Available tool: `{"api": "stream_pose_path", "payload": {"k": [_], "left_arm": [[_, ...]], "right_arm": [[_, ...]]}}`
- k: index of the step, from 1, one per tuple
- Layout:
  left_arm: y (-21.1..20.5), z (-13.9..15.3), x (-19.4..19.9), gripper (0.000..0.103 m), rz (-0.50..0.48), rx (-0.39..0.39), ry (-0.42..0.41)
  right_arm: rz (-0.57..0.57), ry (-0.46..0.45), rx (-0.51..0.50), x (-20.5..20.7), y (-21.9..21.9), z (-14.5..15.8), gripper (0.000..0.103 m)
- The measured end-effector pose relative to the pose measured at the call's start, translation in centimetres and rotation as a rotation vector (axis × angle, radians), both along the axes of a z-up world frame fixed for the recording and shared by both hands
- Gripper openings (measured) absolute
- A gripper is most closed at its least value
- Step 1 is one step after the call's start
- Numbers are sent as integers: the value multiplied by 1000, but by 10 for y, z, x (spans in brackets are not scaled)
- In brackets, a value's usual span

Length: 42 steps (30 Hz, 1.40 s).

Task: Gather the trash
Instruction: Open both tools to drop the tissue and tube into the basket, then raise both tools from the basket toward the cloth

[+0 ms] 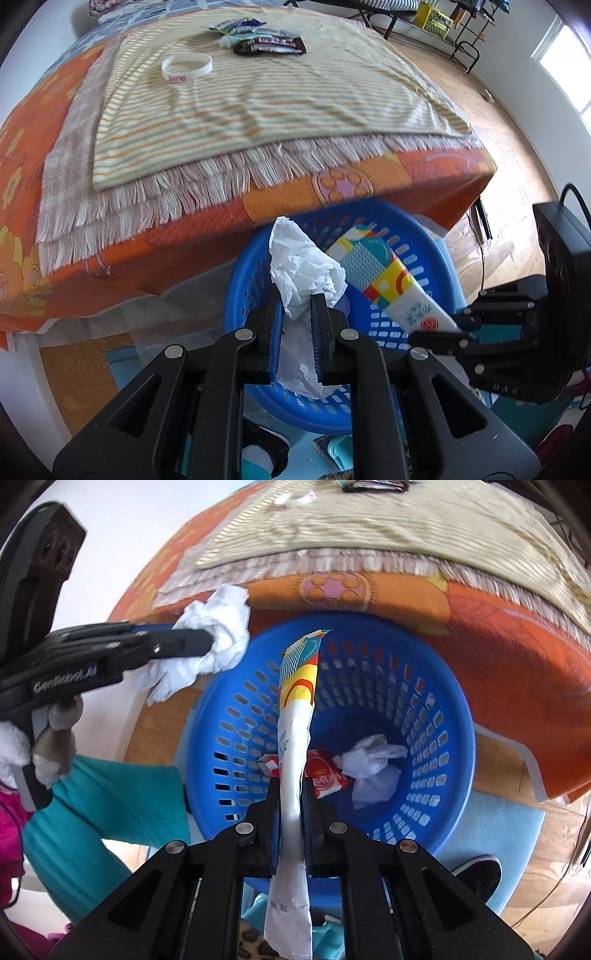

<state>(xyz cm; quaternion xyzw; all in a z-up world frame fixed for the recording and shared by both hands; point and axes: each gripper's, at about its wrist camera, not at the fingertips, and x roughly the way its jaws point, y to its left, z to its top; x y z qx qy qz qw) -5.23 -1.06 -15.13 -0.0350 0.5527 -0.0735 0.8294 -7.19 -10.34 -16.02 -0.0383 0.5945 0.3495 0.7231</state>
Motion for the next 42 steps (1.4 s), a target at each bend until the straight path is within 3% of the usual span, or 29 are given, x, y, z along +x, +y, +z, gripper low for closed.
{"api": "stream_pose_path", "payload": {"k": [6, 9, 12, 14, 16, 17, 23, 26, 31, 42], "left_arm": [[-5, -7, -1, 11, -18, 7, 25], [-8, -11, 1, 18, -28, 3, 41], [-9, -13, 1, 22, -27, 9, 48], [-9, -14, 1, 34, -24, 9, 52], [-10, -14, 1, 43, -21, 10, 46], [-10, -13, 1, 44, -19, 9, 44], [-7, -14, 3, 47, -7, 0, 54], [-5, -12, 3, 47, -6, -1, 50], [-2, -3, 8, 48, 6, -7, 34], [30, 47, 54, 48, 103, -19, -57]], "right_arm": [[-24, 15, -6, 5, -4, -2, 8], [-28, 15, -10, 6, -3, -2, 8], [-41, 22, -14, 10, -3, -4, 16], [-49, 21, -22, 11, -4, -5, 24], [-54, 17, -23, 11, -5, -4, 37], [-54, 12, -22, 11, -5, -3, 39], [-43, -17, -45, 8, -1, 0, 43], [-44, -33, -55, 7, 1, 2, 52], [-53, -83, -75, 10, 3, 10, 53], [-135, -218, -53, 45, -1, 47, 54]]}}
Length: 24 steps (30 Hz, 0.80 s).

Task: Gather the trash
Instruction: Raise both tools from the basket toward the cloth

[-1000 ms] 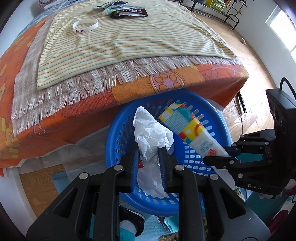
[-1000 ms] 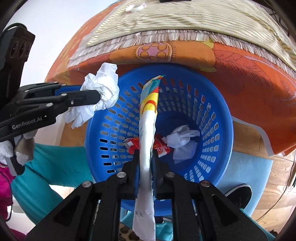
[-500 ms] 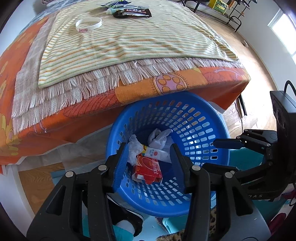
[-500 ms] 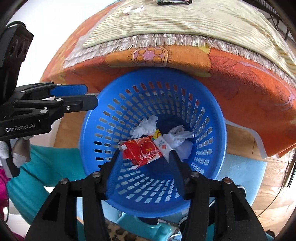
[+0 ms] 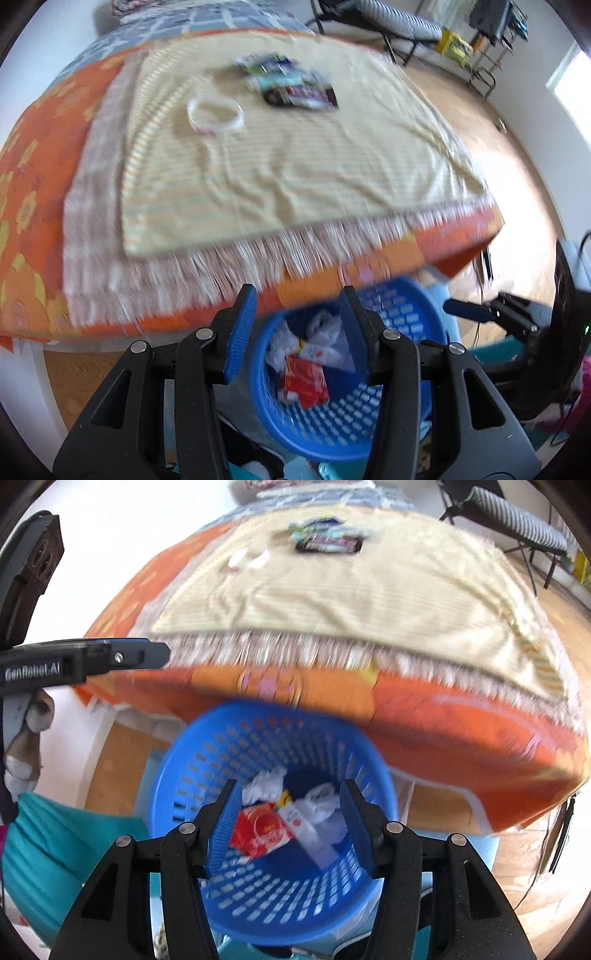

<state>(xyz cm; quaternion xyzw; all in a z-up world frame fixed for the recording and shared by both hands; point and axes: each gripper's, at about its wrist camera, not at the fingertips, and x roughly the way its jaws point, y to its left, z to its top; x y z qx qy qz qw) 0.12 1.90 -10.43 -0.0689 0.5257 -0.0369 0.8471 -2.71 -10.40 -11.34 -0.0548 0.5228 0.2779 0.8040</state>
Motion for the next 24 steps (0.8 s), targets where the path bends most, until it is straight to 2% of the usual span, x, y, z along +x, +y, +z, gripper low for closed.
{"api": "stream_pose_path", "payload": {"k": [5, 14, 19, 24], "left_arm": [[17, 16, 27, 48, 47, 23, -36], [49, 16, 58, 48, 142, -2, -54], [56, 17, 80, 48, 151, 12, -68], [67, 12, 108, 47, 178, -8, -50]], "right_arm": [[-43, -48, 51, 20, -5, 17, 54], [-43, -180, 32, 72, 4, 56, 54], [-89, -161, 70, 118, 4, 64, 54], [-80, -131, 89, 153, 14, 59, 54]]}}
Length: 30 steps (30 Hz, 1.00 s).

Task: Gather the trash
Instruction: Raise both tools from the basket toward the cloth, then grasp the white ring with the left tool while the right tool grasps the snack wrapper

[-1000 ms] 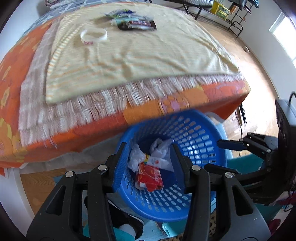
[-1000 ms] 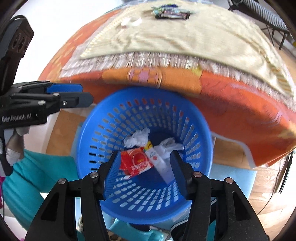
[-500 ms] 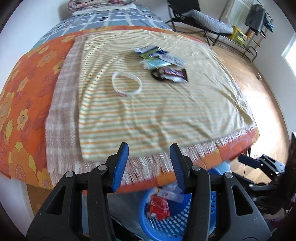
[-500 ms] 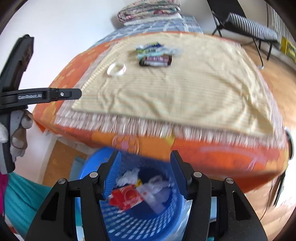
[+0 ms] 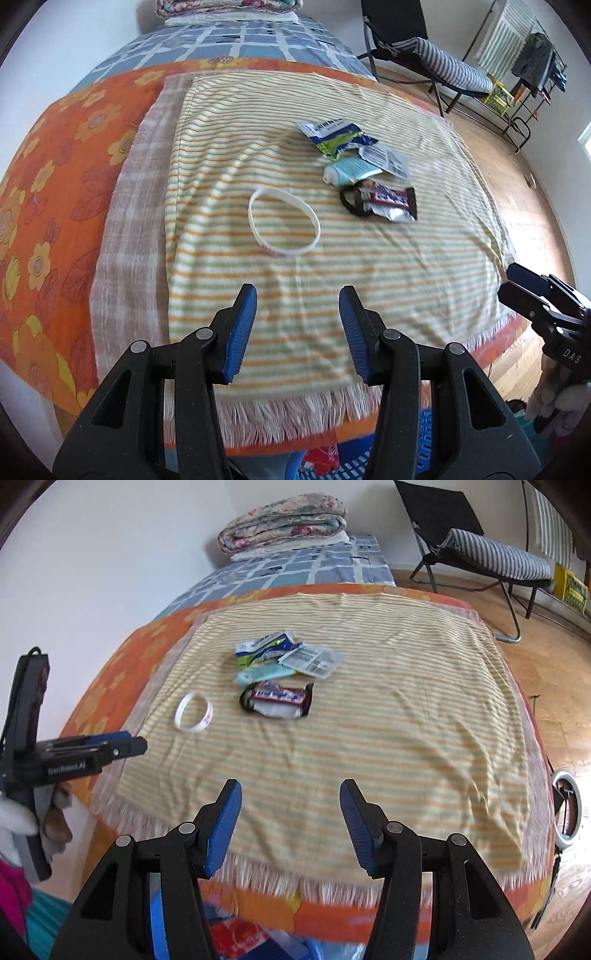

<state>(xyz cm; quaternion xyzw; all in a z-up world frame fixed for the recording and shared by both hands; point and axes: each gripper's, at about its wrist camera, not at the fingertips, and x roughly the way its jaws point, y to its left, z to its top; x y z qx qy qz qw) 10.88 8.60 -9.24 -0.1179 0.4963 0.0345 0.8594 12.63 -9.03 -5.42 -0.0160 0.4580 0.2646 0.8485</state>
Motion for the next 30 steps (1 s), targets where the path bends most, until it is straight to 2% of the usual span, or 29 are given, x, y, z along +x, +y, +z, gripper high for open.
{"api": "stream_pose_path", "payload": {"k": [8, 12, 14, 19, 20, 22, 28, 30], "left_arm": [[20, -13, 35, 47, 50, -24, 28], [33, -24, 50, 47, 88, -82, 42], [37, -28, 55, 39, 99, -93, 47], [42, -38, 67, 37, 118, -110, 65], [43, -40, 69, 33, 121, -114, 69], [44, -44, 72, 28, 121, -121, 77], [44, -50, 79, 28, 116, -113, 78], [43, -50, 82, 23, 115, -99, 77]], "right_arm": [[-28, 94, 46, 58, 10, -21, 54], [-93, 165, 86, 85, 6, -36, 54], [-102, 174, 102, 92, 7, -38, 54], [-117, 186, 109, 109, 15, -47, 53], [-118, 191, 110, 112, 17, -49, 52], [-116, 202, 111, 118, 21, -54, 41], [-102, 202, 104, 124, 33, -60, 29], [-99, 196, 93, 124, 37, -60, 28]]}}
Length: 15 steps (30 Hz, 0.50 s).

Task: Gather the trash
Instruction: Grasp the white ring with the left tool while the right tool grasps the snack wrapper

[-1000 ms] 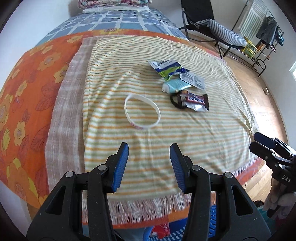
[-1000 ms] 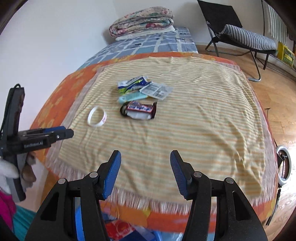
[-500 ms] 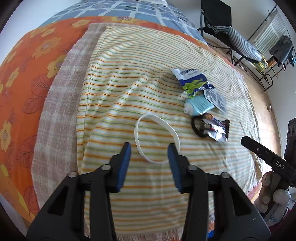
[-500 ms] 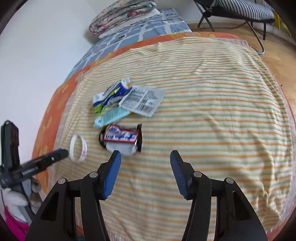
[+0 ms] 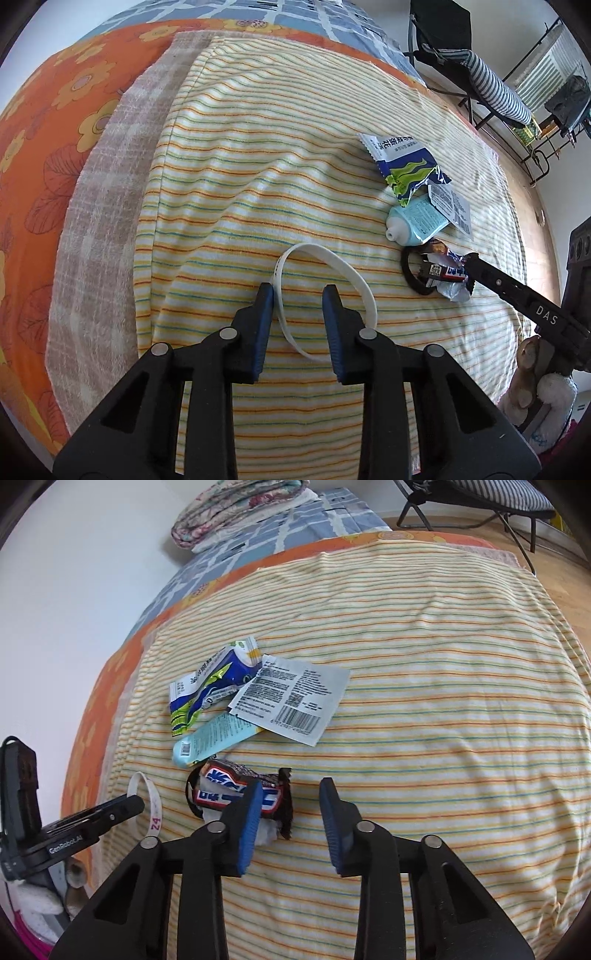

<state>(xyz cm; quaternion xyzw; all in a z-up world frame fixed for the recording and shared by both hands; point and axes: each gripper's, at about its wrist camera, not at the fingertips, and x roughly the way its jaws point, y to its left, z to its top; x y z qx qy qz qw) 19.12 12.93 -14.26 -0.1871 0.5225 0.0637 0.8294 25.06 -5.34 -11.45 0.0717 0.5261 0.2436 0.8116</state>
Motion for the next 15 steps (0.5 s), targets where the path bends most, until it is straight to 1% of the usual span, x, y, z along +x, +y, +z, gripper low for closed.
{"api": "stream_pose_path", "payload": {"k": [2, 5, 7, 9, 15], "left_arm": [[-1, -1, 1, 15, -1, 16, 2], [-2, -1, 2, 8, -7, 39, 3], [-2, -2, 2, 6, -12, 53, 3], [-2, -2, 2, 5, -14, 54, -2], [1, 1, -3, 3, -10, 50, -13]], "right_arm": [[2, -6, -9, 0, 3, 0, 28], [2, -10, -16, 1, 5, -1, 23], [4, -11, -13, 1, 7, -1, 17], [7, -12, -10, 0, 8, -1, 13], [12, -37, -24, -3, 12, 3, 10]]}}
